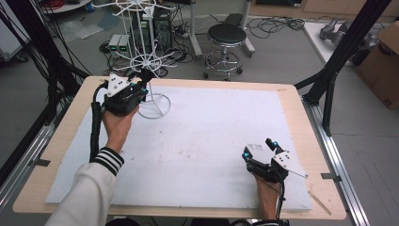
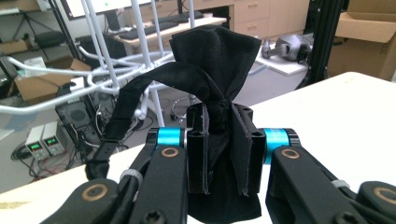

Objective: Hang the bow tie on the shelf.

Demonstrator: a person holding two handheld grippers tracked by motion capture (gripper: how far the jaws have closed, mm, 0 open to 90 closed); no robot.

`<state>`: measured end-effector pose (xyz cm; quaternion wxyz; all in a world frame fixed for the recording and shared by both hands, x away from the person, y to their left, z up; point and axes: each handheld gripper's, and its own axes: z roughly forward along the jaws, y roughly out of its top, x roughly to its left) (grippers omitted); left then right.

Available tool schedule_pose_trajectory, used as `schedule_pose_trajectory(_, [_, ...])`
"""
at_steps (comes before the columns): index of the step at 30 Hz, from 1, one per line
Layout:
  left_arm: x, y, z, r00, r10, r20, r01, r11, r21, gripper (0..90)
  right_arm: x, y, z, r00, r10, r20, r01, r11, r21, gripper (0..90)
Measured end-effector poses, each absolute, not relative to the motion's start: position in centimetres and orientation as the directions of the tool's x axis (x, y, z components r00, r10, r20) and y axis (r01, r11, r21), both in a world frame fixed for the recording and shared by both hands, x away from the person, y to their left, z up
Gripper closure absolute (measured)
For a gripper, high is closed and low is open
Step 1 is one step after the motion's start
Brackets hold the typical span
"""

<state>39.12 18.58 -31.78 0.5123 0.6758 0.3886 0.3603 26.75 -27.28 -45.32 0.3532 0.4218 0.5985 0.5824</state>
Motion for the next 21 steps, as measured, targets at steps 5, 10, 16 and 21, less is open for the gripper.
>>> schedule_pose_trajectory(5, [39.5,18.8,-32.8,0.451,0.891,0.061,0.182,-0.159,0.97,76.9,26.7,-27.3,-45.3,-0.394,0.917,0.065,0.089,-0.032,0.995,9.3])
schedule_pose_trajectory(10, [39.7,19.2,-33.4,0.465,0.885,0.033,0.216,-0.15,0.965,76.4,26.7,-27.3,-45.3,-0.393,0.917,0.064,0.089,-0.032,0.996,9.3])
schedule_pose_trajectory(16, [39.9,19.3,-33.4,0.473,0.881,-0.003,0.232,-0.122,0.965,69.3,26.7,-27.2,-45.3,-0.392,0.918,0.063,0.089,-0.031,0.996,9.3])
schedule_pose_trajectory(21, [39.1,19.1,-33.5,0.473,0.88,0.051,0.194,-0.16,0.968,36.0,26.7,-27.2,-45.3,-0.391,0.919,0.053,0.078,-0.024,0.997,9.3])
